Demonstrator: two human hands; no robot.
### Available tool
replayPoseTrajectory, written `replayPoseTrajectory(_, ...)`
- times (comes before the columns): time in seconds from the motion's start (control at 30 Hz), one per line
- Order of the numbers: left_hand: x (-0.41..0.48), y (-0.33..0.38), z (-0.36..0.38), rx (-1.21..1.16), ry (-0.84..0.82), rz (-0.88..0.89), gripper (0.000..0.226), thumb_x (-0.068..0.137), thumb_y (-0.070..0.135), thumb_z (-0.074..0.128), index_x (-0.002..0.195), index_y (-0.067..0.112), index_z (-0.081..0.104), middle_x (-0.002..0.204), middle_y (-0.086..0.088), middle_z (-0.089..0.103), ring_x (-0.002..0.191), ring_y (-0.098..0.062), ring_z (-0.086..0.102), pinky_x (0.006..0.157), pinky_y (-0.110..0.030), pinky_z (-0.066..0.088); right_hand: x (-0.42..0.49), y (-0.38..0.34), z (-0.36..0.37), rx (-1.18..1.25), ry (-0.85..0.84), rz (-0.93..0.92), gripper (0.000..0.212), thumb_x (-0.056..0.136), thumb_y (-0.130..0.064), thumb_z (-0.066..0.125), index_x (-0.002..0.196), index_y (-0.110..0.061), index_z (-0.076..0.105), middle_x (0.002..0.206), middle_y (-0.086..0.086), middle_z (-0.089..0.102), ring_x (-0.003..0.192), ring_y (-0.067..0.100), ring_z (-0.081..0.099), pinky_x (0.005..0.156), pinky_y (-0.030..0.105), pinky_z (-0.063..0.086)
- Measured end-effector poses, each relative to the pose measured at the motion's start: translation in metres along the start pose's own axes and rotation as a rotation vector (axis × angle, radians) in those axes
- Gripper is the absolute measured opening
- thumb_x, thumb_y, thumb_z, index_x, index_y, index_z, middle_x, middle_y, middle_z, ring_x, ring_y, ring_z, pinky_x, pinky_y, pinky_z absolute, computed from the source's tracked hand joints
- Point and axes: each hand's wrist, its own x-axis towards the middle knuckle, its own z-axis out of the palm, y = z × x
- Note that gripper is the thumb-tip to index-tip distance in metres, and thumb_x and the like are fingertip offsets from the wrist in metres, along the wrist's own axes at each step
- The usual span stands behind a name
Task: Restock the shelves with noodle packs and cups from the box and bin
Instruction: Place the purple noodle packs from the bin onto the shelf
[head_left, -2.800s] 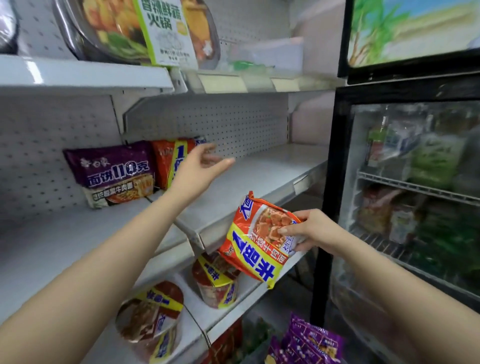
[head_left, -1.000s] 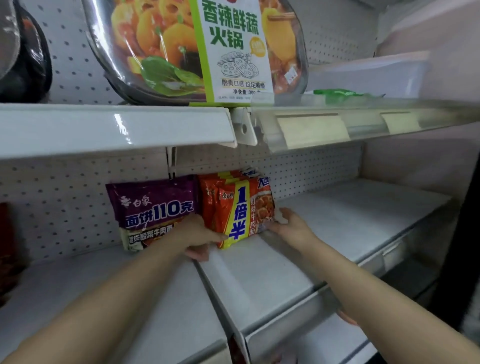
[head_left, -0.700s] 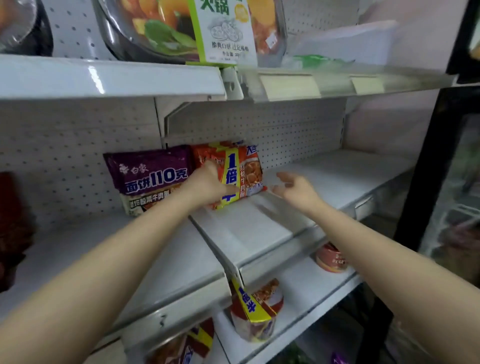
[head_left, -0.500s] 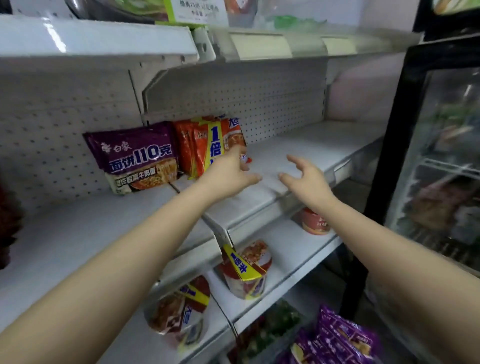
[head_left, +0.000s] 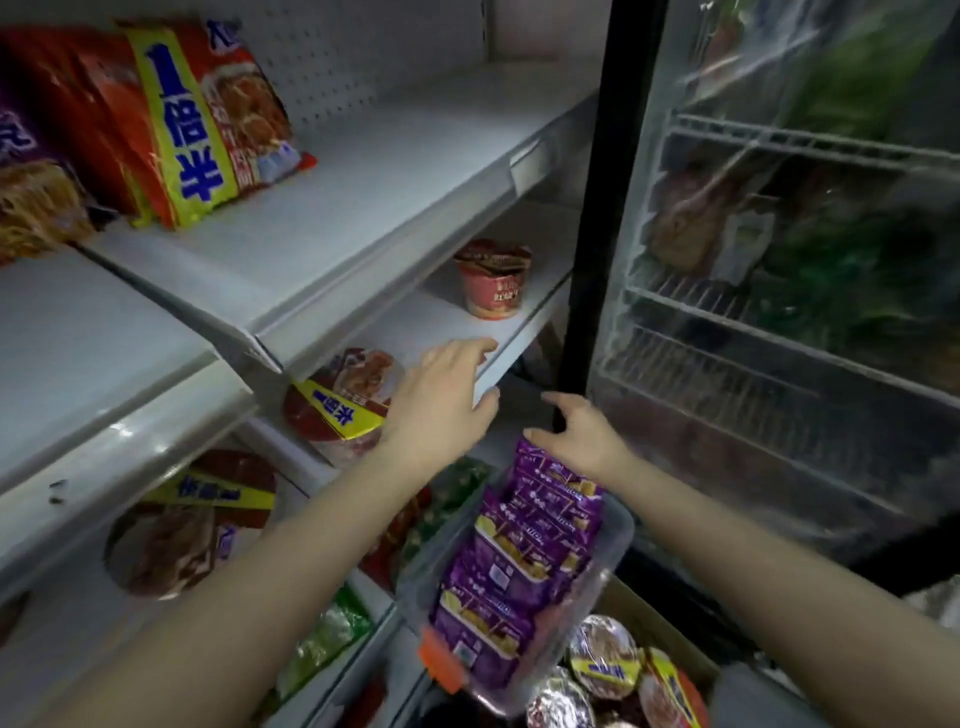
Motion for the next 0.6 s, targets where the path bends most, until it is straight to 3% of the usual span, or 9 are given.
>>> replayPoseTrajectory(0.1,-0.020,-0.023,0.058,-0.034,-0.196,-0.178,0.048,0.089,0.030,0.060,0.135,0.020,0.050,0.128,-0.004,0.060,0.117,-0.027,0.057,0.094,-0.043,0.050,-0.008,0.038,0.034,0.020,-0.085,0.125,0.060,0.088,-0.033,0.071,0.137,-0.005,0.051,0.130,0.007,0.057,0.117,0.026,0.059,0.095,0.029,0.044)
replayPoseTrajectory(0.23,-0.039,-0.058,0.132,-0.144,-0.403,-0.351,0.031,0.083,0.044,0.054,0.104,0.021,0.058,0.097,0.002,0.067,0.090,-0.021,0.067,0.074,-0.039,0.057,-0.007,0.086,0.075,0.047,-0.172,0.237,0.047,0.089,-0.031,0.071,0.128,-0.009,0.057,0.116,0.006,0.068,0.097,0.020,0.066,0.081,0.027,0.051)
replayPoseTrajectory(0.3,-0.046,-0.070,0.167,-0.205,-0.490,-0.446,0.022,0.088,0.041,0.061,0.101,0.024,0.057,0.092,0.006,0.068,0.082,-0.016,0.067,0.071,-0.036,0.057,-0.005,0.106,0.094,0.057,-0.211,0.293,0.034,0.091,-0.026,0.068,0.122,-0.014,0.060,0.113,0.002,0.069,0.090,0.012,0.063,0.075,0.020,0.049)
replayPoseTrajectory(0.4,-0.058,-0.077,0.214,-0.312,-0.617,-0.549,0.010,0.091,0.026,0.063,0.096,0.028,0.055,0.085,0.008,0.068,0.076,-0.014,0.067,0.075,-0.038,0.058,0.001,0.137,0.124,0.029,-0.271,0.374,0.037,0.092,-0.025,0.065,0.127,-0.016,0.056,0.113,-0.002,0.067,0.093,0.012,0.062,0.078,0.018,0.048)
replayPoseTrajectory(0.5,-0.062,-0.082,0.251,-0.346,-0.678,-0.581,0.022,0.091,0.024,0.063,0.109,0.030,0.052,0.092,0.009,0.066,0.084,-0.015,0.066,0.080,-0.037,0.057,0.011,0.160,0.146,0.001,-0.300,0.391,0.043,0.093,-0.026,0.063,0.134,-0.017,0.051,0.126,-0.001,0.064,0.110,0.015,0.061,0.084,0.018,0.045)
replayPoseTrajectory(0.6,-0.065,-0.085,0.276,-0.410,-0.770,-0.635,0.027,0.090,0.026,0.063,0.112,0.020,0.049,0.099,0.005,0.057,0.095,-0.022,0.062,0.084,-0.038,0.053,0.020,0.168,0.159,-0.070,-0.269,0.413,0.042,0.092,-0.028,0.065,0.131,-0.017,0.054,0.123,0.001,0.065,0.114,0.019,0.060,0.078,0.016,0.036)
